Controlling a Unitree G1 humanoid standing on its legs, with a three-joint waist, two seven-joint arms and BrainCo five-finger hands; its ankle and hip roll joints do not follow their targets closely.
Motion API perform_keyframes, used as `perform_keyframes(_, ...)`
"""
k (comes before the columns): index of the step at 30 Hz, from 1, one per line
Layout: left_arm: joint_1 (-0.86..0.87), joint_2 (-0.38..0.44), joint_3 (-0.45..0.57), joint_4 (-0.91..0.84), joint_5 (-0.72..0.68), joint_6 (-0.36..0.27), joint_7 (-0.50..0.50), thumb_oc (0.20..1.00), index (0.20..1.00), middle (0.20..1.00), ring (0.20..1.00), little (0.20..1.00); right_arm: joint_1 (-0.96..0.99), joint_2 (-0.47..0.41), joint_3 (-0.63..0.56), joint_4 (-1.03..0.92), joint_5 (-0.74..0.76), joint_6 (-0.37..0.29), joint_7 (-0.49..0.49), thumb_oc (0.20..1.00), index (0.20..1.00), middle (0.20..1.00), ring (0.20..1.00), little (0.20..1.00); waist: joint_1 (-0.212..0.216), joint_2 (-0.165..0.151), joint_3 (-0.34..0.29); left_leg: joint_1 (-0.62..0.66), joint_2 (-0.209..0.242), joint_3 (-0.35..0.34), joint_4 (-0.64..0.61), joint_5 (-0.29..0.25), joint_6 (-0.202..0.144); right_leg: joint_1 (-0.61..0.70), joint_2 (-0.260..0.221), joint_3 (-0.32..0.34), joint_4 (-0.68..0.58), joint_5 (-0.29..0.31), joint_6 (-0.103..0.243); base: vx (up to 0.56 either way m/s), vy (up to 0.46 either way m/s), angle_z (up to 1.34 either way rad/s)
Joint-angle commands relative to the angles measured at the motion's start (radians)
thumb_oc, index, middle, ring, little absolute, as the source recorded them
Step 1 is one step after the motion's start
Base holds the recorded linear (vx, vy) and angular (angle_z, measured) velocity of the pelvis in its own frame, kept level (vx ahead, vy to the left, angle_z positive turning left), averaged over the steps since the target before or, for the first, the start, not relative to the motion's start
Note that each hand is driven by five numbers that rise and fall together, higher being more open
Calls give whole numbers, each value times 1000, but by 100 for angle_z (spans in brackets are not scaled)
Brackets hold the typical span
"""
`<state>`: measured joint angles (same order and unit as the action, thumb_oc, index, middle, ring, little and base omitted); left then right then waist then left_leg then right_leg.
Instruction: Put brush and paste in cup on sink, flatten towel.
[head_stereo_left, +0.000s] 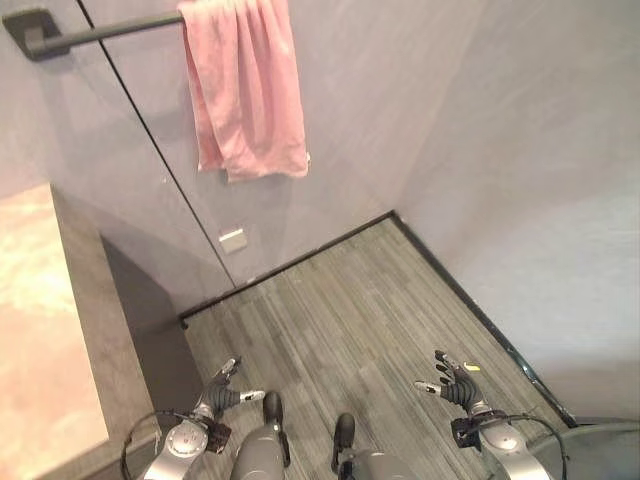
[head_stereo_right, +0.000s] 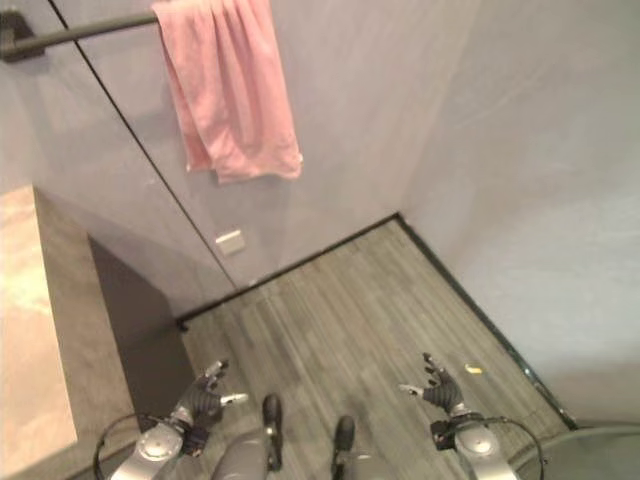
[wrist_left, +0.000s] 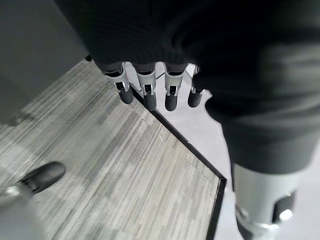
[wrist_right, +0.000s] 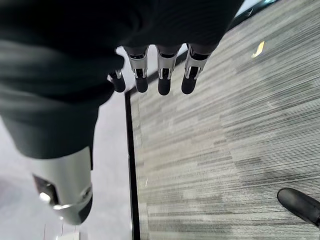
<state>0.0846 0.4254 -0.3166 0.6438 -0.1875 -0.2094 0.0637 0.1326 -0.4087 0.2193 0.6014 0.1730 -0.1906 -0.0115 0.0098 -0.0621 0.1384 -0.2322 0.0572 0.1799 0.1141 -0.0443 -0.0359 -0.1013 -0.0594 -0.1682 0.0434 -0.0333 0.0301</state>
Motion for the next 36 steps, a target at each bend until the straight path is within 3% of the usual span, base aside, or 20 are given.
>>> perform_keyframes(1, 13, 66, 36, -49, 9, -35, 0, 1000, 1000, 1000, 1000, 1000, 19, 19, 0, -30, -12, -23, 14, 1000, 1000, 1000, 1000, 1000, 5, -45, -67, -15, -49, -18, 71, -6, 52, 113, -28, 17, 71, -47, 94, 168, 203, -14)
perform_keyframes(4, 23, 69, 39, -54, 11, -33, -2, 1000, 1000, 1000, 1000, 1000, 16, 32, 5, -31, -10, -24, 18, 1000, 1000, 1000, 1000, 1000, 11, -45, -79, 3, -60, -19, 69, -23, 63, 113, -47, 28, 82, -18, 109, 109, 186, 1)
perform_keyframes(7, 22, 81, 23, -54, 38, -35, -8, 1000, 1000, 1000, 1000, 1000, -4, 50, 43, -22, -16, -25, 32, 1000, 1000, 1000, 1000, 1000, 16, -31, -76, 56, -92, -34, 61, -53, 95, 69, -90, 49, 234, 84, 134, 106, 255, 10)
perform_keyframes(9, 11, 89, 4, -59, 51, -36, -11, 1000, 1000, 1000, 1000, 1000, -10, 53, 62, -16, -16, -26, 37, 1000, 1000, 1000, 1000, 1000, 3, -14, -65, 82, -101, -69, 58, -52, 104, 34, -66, 99, 343, 125, 130, 115, 186, 5)
perform_keyframes(11, -8, 88, -18, -50, 63, -38, -16, 1000, 1000, 1000, 1000, 1000, -6, 51, 71, -31, -10, -27, 44, 1000, 1000, 1000, 1000, 1000, -39, 3, -64, 128, -112, -129, 26, -39, 106, -37, 40, 207, 386, 84, 110, 173, 162, 57)
perform_keyframes(12, -11, 88, -19, -51, 66, -39, -17, 1000, 1000, 1000, 1000, 1000, 0, 51, 73, -43, -10, -28, 50, 1000, 1000, 1000, 1000, 1000, -46, 12, -62, 142, -109, -135, 13, -29, 104, -81, 56, 195, 378, 72, 101, 180, 126, 110)
perform_keyframes(14, -9, 83, -31, -45, 68, -42, -17, 1000, 1000, 1000, 1000, 1000, 4, 45, 80, -61, -9, -34, 50, 1000, 1000, 1000, 1000, 1000, -45, 14, -57, 167, -101, -141, 4, -34, 97, -112, 25, 120, 305, 46, 93, 158, 11, 94)
perform_keyframes(17, -22, 74, -45, -24, 69, -45, -12, 1000, 1000, 1000, 1000, 1000, 6, 44, 82, -58, 4, -40, 47, 1000, 1000, 1000, 1000, 1000, -68, 12, -50, 193, -106, -187, 4, -43, 89, -147, 39, 159, 191, 57, 101, 234, -59, 27)
perform_keyframes(18, -31, 65, -46, -9, 67, -50, -8, 1000, 1000, 1000, 1000, 1000, 9, 41, 87, -64, 1, -38, 47, 1000, 1000, 1000, 1000, 1000, -82, 6, -37, 230, -107, -221, 10, -60, 79, -167, 30, 194, 104, 104, 123, 284, -81, 46)
perform_keyframes(19, -34, 60, -44, -3, 65, -51, -3, 1000, 1000, 1000, 1000, 1000, 9, 40, 92, -67, -4, -38, 47, 1000, 1000, 1000, 1000, 1000, -83, 0, -37, 242, -105, -230, 10, -64, 75, -170, 26, 195, 82, 113, 128, 355, -114, 54)
perform_keyframes(23, -43, 54, -49, 16, 75, -52, 2, 1000, 1000, 1000, 1000, 1000, 19, 32, 90, -71, -10, -34, 50, 1000, 1000, 1000, 1000, 1000, -87, -25, -58, 257, -99, -282, 34, -70, 58, -116, 54, 238, 79, 116, 124, 215, -104, 58)
perform_keyframes(29, -24, 29, -30, 49, 53, -42, 12, 1000, 1000, 1000, 1000, 1000, 17, 20, 99, -68, -16, -30, 56, 1000, 1000, 1000, 1000, 1000, -73, -33, -109, 289, -48, -327, -21, -39, 27, -76, 69, 179, 68, 83, 103, 185, -108, 33)
perform_keyframes(36, -21, 12, -10, 76, 29, -31, 25, 1000, 1000, 1000, 1000, 1000, 8, 21, 113, -76, -9, -30, 54, 1000, 1000, 1000, 1000, 1000, -68, -34, -116, 307, -11, -364, -42, -11, -1, -58, 75, 137, 92, 40, 88, 102, -59, 11)
